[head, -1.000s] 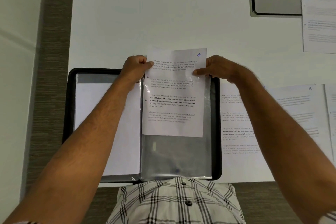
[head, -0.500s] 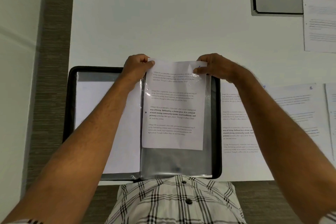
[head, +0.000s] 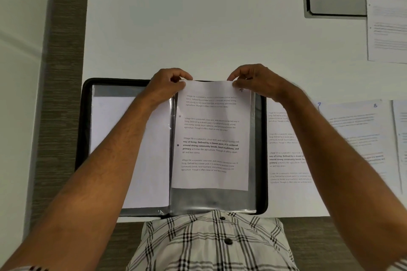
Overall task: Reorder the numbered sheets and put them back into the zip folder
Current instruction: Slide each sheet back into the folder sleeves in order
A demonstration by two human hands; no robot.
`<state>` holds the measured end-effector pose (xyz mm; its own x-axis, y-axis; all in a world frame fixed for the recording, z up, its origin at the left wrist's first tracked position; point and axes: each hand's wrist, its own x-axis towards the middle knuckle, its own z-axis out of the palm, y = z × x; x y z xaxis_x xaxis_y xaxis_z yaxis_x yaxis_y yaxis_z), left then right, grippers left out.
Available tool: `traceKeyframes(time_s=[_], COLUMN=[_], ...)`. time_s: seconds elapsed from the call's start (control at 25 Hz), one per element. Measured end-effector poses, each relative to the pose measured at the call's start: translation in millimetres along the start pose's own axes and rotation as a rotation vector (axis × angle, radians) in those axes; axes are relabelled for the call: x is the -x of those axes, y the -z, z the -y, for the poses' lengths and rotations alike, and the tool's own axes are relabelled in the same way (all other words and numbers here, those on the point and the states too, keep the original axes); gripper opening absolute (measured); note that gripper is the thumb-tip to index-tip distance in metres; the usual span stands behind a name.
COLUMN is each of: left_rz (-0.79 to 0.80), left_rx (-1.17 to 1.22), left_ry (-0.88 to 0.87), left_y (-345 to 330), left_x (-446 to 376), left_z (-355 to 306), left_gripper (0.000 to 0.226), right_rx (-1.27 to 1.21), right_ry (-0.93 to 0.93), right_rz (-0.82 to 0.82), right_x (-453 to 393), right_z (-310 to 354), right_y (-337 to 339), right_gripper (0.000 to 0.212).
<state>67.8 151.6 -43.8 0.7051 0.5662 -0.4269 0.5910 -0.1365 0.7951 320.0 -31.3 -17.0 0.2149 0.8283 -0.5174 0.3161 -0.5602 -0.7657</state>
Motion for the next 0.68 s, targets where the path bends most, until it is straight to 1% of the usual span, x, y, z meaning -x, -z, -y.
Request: traceKeyframes(time_s=[0.12,0.2,0.32,0.44,0.52,0.68], left_rz=[0.002,0.001,0.013,0.031,0.038,0.044], left_rx=[-0.003,-0.045,-0.194,-0.328,-0.362,-0.382], left_ry=[-0.04,-0.054,-0.072,-0.049,-0.046,-0.039], left_y=[0.6,0.5,-3.1,-6.9,-7.7,-7.0], left_x=[5.5,7.2,4.4,4.6,6.1,5.1], left_z=[-4.1,-5.6,-3.5,-3.5,-5.5,-6.0], left_gripper=[0.011,0.009,0.017,0.025,0.028,0.033], right_rx=[0.002,-0.011,-0.021,0.0,0.028,0.183], right_ry=[0.022,0.042,0.007,-0.023,-0.023,-0.037], right_rz=[-0.002,0.014,0.043,0.067,0.085,0.139], right_x=[1.6,2.6,3.6,4.5,4.9,7.8], right_z=[1.0,2.5,3.7,4.3,4.1,7.8], right_y=[-0.7,-2.5,-6.5,-9.7,-11.0,-13.5], right_gripper=[0.02,0.021,0.011,0.014,0.018,0.008])
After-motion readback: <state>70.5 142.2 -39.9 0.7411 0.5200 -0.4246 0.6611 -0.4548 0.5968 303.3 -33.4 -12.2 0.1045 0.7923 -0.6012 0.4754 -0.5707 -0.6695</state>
